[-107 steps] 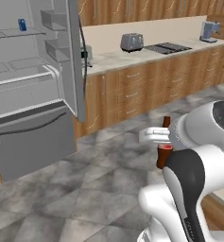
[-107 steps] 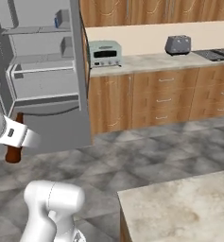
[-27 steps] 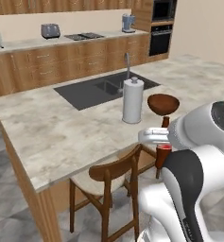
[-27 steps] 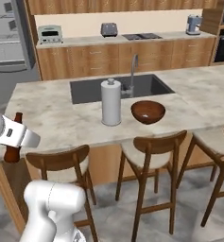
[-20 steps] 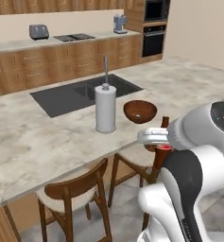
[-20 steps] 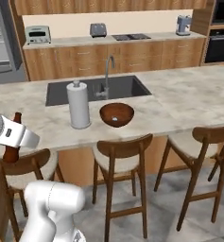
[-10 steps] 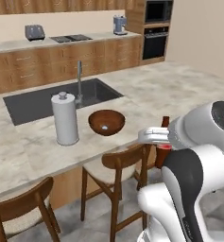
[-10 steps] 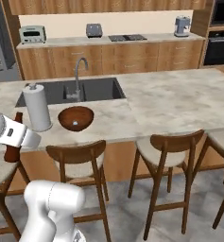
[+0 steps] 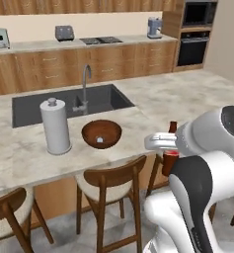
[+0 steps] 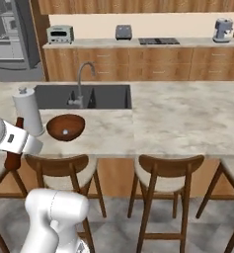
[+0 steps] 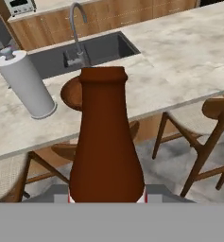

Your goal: Open the fridge, grab two sodas, and place both sodas inside the bowl with ice on the dining counter.

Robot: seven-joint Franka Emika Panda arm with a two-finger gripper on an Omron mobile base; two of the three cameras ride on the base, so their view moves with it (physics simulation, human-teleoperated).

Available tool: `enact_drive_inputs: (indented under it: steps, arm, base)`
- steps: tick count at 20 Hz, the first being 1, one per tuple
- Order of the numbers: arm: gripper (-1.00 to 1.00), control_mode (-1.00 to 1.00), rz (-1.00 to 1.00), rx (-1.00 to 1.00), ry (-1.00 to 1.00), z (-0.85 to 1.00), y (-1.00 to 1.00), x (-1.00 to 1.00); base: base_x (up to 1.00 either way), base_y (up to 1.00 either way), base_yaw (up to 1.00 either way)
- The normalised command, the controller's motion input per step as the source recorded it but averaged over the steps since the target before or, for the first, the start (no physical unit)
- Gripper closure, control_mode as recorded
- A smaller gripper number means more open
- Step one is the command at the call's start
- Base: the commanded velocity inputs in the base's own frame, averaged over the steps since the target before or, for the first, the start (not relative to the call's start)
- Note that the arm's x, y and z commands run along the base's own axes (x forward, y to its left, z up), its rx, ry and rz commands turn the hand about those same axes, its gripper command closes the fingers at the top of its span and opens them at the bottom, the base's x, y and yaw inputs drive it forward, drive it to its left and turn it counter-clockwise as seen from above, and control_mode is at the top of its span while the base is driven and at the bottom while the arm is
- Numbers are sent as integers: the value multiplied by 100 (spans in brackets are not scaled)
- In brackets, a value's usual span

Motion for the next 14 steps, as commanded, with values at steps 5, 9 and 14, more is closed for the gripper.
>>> enact_drive_inputs:
  steps: [5, 9, 14]
  arm:
    - [100, 100, 0, 0, 0, 0, 0, 0]
    - [100, 100, 0, 0, 0, 0, 0, 0]
    - [100, -100, 4, 1, 8, 0, -1, 20]
  base:
    - [84, -38, 38]
    - [98, -22, 35]
    - [80, -8, 23]
